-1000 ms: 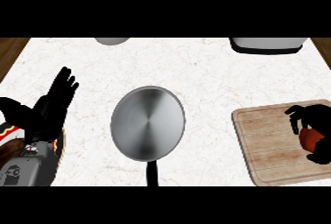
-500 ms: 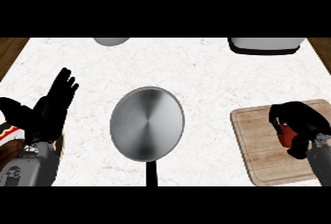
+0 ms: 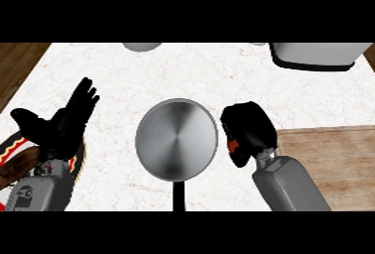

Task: Pick the bell pepper from the cutting board and place it in the pan

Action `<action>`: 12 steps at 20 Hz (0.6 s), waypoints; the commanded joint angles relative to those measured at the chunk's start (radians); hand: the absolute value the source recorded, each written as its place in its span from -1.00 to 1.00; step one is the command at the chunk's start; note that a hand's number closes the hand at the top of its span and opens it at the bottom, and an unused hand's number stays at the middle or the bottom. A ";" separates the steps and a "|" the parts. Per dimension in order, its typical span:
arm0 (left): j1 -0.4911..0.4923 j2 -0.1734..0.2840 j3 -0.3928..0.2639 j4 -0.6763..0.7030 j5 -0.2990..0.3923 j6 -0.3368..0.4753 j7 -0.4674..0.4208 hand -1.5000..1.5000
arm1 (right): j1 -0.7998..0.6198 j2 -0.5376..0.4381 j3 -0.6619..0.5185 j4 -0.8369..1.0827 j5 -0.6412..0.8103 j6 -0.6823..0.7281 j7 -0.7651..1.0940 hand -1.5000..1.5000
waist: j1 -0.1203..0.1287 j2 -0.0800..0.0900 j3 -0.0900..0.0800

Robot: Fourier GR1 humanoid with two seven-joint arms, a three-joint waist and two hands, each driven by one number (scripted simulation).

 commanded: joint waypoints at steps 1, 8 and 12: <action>-0.006 -0.005 -0.012 0.009 -0.007 -0.002 0.002 0.00 | -0.118 0.063 0.125 -0.097 0.062 -0.039 0.221 1.00 | 0.021 -0.009 0.004; -0.035 -0.012 -0.023 0.024 -0.010 -0.007 0.000 0.00 | -0.269 0.066 0.330 -0.160 0.059 -0.040 0.616 1.00 | 0.046 0.009 0.006; -0.057 -0.024 -0.032 0.030 -0.014 0.000 0.007 0.00 | -0.359 0.067 0.392 -0.166 0.008 -0.054 0.846 1.00 | 0.054 0.017 0.007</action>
